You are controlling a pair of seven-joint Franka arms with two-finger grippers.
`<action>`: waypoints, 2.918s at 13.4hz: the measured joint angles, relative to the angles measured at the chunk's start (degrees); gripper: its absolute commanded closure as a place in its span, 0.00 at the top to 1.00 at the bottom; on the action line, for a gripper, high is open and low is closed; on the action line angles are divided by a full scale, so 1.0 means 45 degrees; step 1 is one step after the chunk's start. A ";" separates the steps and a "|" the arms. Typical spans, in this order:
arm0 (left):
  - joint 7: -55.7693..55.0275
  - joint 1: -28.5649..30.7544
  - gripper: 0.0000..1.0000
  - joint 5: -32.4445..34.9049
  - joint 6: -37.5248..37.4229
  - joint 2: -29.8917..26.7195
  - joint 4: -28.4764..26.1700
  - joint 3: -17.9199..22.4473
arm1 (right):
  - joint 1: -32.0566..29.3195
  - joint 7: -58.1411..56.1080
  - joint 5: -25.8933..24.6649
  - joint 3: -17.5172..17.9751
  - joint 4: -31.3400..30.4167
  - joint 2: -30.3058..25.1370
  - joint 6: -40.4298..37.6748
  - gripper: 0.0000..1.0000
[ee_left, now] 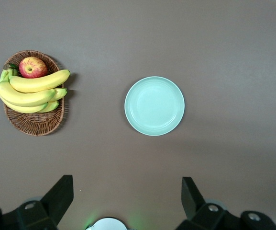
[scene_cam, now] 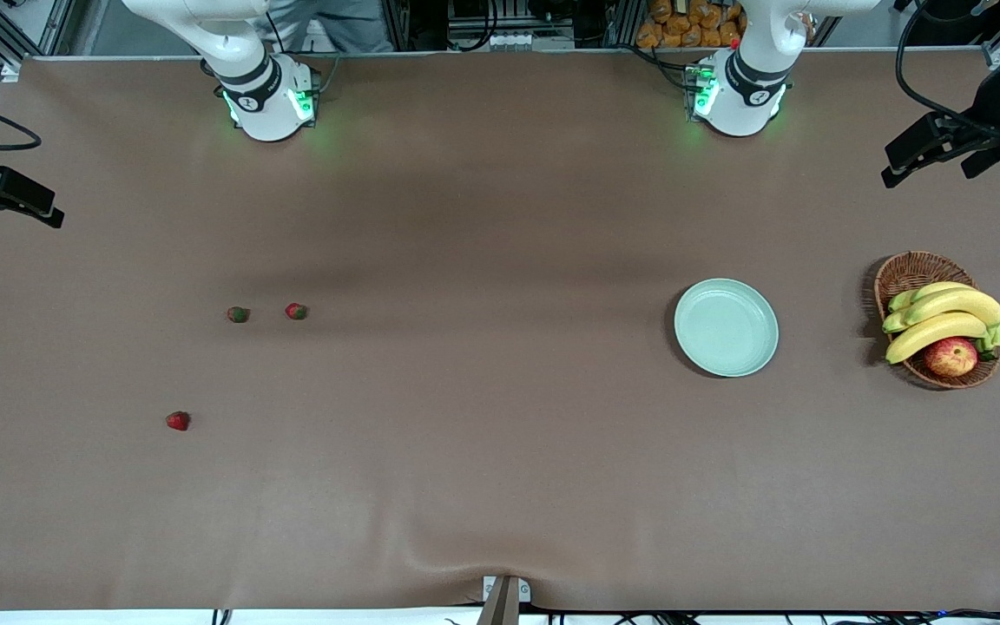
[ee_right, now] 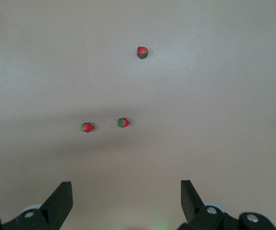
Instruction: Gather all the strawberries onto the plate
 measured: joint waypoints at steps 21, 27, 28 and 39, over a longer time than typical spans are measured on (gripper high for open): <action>0.0007 0.1621 1.00 0.0001 -0.0242 0.0056 -0.0063 -0.1838 | -0.0133 0.0004 0.0055 -0.0014 -0.0027 0.3171 0.3129 1.00; 0.0007 0.1742 1.00 0.0001 -0.0242 0.0061 -0.0054 -0.1826 | -0.1002 -0.0583 0.0046 -0.0007 0.0143 0.5914 0.6365 1.00; 0.0007 0.1794 1.00 0.0001 -0.0236 0.0062 -0.0047 -0.1812 | -0.0992 -0.1174 0.0046 0.0032 0.0221 0.6400 0.6609 1.00; 0.0008 0.1747 1.00 0.0001 -0.0078 0.0096 -0.0032 -0.1953 | -0.0383 -0.6149 0.0029 0.0180 0.0672 0.9762 0.9100 1.00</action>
